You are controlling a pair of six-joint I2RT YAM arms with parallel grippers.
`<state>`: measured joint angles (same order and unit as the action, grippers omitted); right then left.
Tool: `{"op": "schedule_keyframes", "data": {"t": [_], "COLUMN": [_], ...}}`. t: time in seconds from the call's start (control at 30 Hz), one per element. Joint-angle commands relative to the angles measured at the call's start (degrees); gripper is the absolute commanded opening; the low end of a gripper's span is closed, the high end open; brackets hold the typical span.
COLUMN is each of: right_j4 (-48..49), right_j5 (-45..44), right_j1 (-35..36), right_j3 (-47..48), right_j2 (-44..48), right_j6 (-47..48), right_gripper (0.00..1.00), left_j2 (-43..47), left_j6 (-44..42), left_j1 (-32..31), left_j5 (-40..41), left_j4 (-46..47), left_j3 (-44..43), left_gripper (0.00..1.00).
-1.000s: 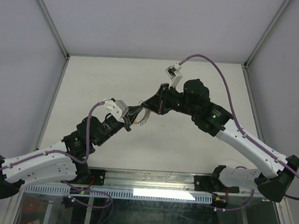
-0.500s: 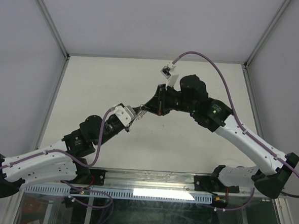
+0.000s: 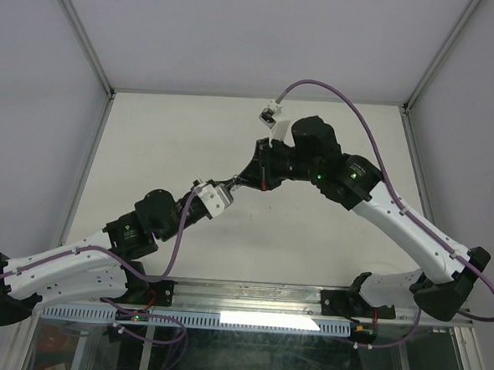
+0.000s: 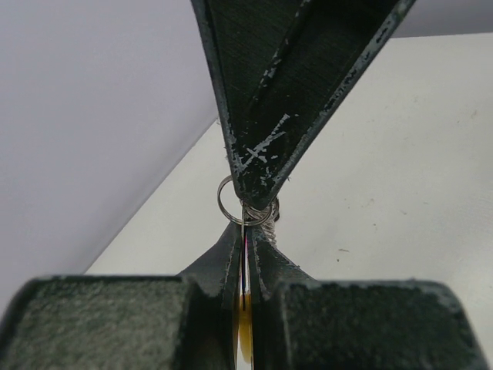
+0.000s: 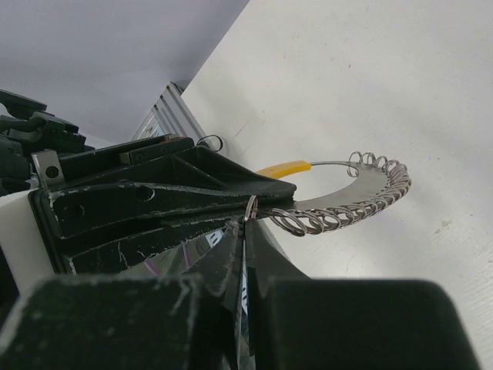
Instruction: Put the keys on the keyring
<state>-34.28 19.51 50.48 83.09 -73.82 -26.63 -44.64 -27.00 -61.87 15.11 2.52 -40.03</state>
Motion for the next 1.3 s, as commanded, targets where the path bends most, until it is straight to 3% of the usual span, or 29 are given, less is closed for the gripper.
{"op": "schedule_keyframes", "data": {"t": [0.0, 0.57, 1.0, 1.27], "right_j4": [-2.6, -10.7, -5.4, 1.3], "right_j5": [3.7, 5.8, 11.5, 14.0], "right_j1": [0.0, -0.3, -0.3, -0.3], "right_j3": [5.6, 9.7, 9.0, 4.9], "right_j2": [-0.9, -4.9, -6.0, -4.1], "right_j6": [2.6, 5.5, 3.4, 0.5], "right_gripper": [0.0, 0.0, 0.0, 0.2], "left_j2": [0.2, -0.5, -0.8, -1.0], "left_j6": [-5.3, -7.9, -5.1, -2.3], "left_j1": [0.2, 0.1, 0.2, 0.2], "left_j5": [-2.7, -1.2, -3.3, -4.0], "left_j4": [-1.9, -3.1, -2.9, -1.1], "left_j3": [-2.1, -2.1, -2.1, -1.5], "left_gripper": [0.0, 0.0, 0.0, 0.0]}}
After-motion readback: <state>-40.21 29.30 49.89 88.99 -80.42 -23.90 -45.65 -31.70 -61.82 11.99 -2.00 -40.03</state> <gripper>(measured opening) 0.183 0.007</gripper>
